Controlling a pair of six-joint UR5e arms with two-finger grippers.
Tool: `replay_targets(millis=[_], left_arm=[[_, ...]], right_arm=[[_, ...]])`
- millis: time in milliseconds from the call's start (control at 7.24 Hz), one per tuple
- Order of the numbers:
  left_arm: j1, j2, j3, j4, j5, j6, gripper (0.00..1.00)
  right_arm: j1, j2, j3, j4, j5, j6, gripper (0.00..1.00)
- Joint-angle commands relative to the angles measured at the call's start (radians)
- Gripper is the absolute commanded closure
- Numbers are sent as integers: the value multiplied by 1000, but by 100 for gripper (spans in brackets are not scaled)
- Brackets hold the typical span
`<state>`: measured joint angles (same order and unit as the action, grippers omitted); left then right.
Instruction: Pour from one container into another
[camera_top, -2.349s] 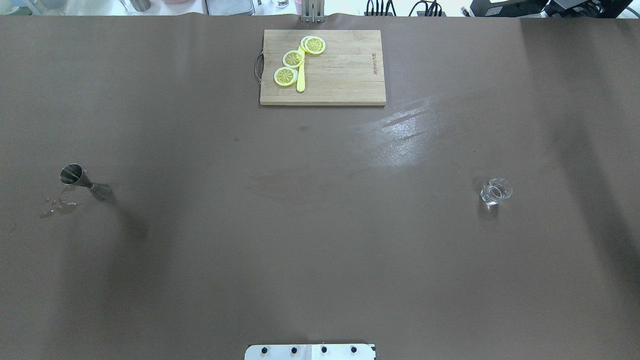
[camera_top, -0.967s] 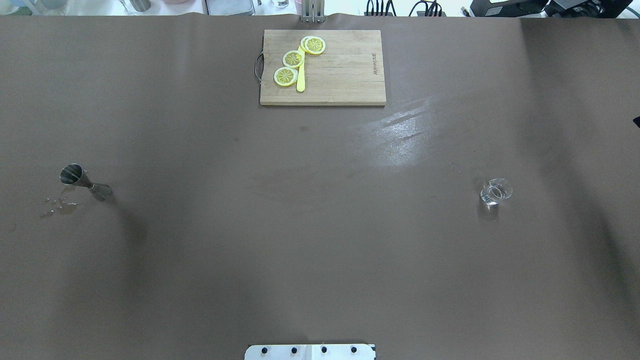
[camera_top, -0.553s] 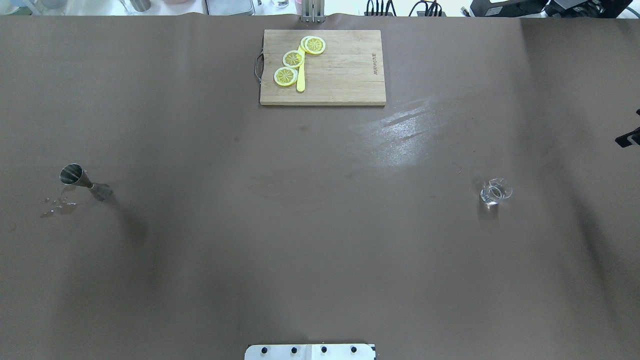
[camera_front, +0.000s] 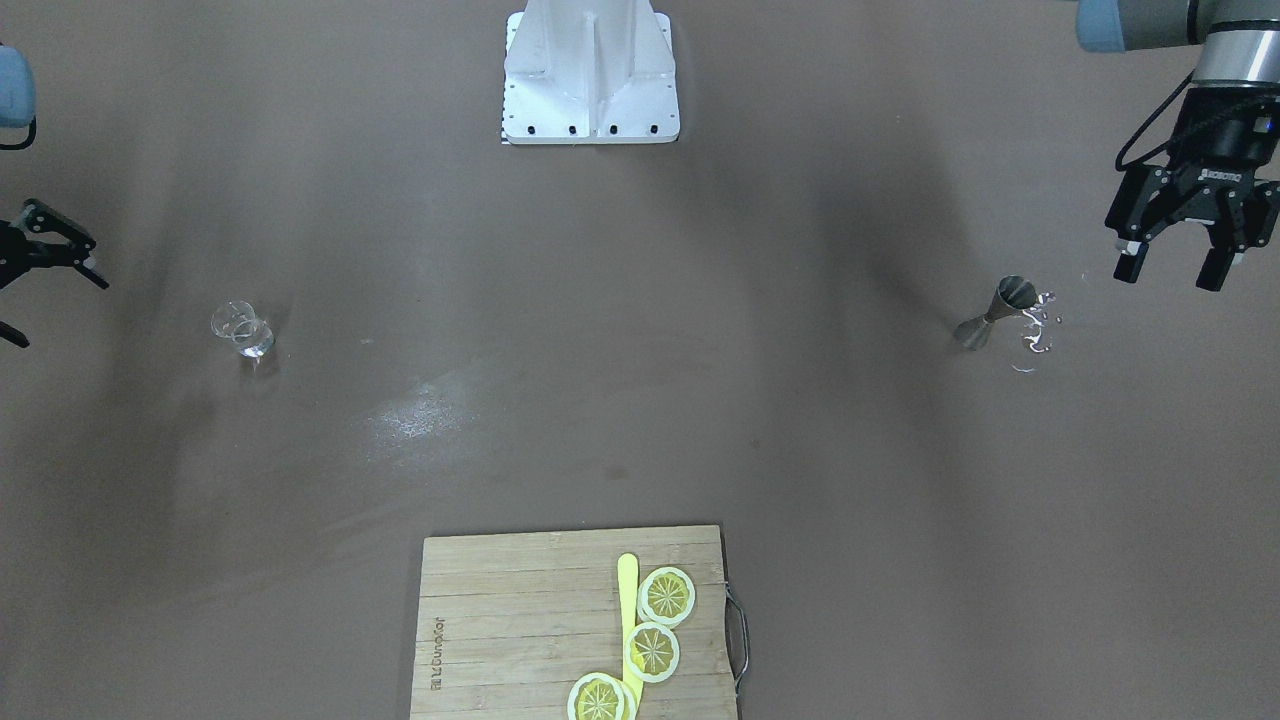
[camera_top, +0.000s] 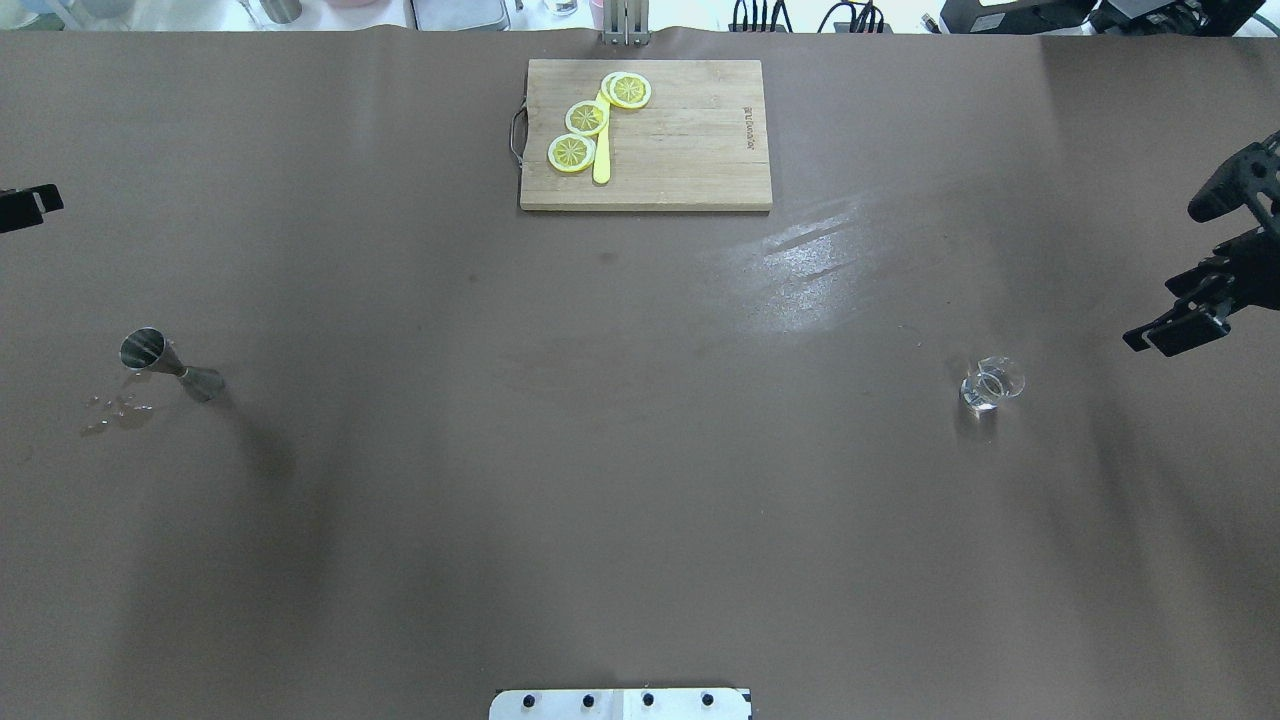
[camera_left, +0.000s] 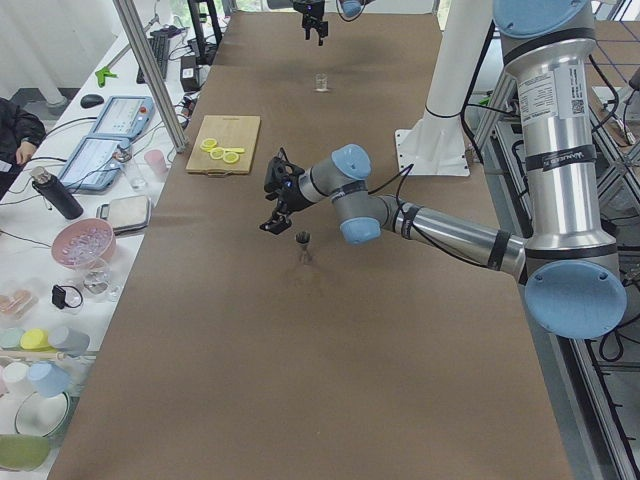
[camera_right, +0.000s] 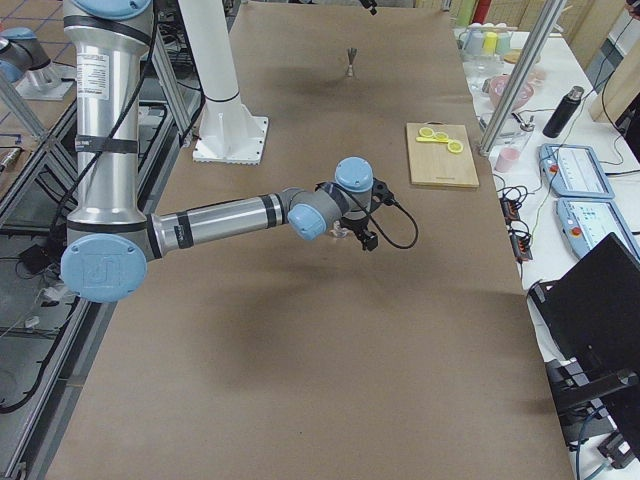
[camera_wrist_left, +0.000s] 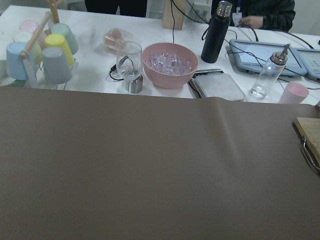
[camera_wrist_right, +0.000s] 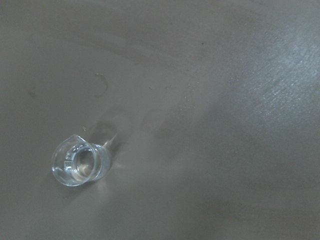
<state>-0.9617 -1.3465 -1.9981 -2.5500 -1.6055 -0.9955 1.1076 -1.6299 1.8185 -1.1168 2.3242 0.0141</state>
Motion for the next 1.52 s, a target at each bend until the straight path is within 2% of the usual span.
replay_targets(millis=[0, 276, 414, 553, 691, 967, 1243, 1382], left_arm=[[130, 62, 16, -146, 210, -3, 3], [263, 70, 111, -301, 457, 3, 3], [309, 70, 143, -344, 523, 3, 3], [367, 70, 172, -383, 620, 0, 3], [420, 66, 186, -394, 707, -5, 3], [509, 25, 246, -442, 845, -6, 4], [587, -29, 339, -530, 962, -6, 4], [625, -45, 370, -545, 1025, -6, 4]], right_arm=[[-49, 5, -2, 47, -28, 112, 0], [-87, -5, -51, 231, -68, 176, 0], [-104, -7, -83, 314, -68, 181, 0], [-138, -7, -90, 404, -87, 263, 0], [-156, -40, -93, 499, -98, 286, 0], [-164, -80, -114, 598, -109, 279, 0], [-178, -64, -273, 804, -109, 288, 0], [-180, -62, -291, 851, -115, 288, 0]])
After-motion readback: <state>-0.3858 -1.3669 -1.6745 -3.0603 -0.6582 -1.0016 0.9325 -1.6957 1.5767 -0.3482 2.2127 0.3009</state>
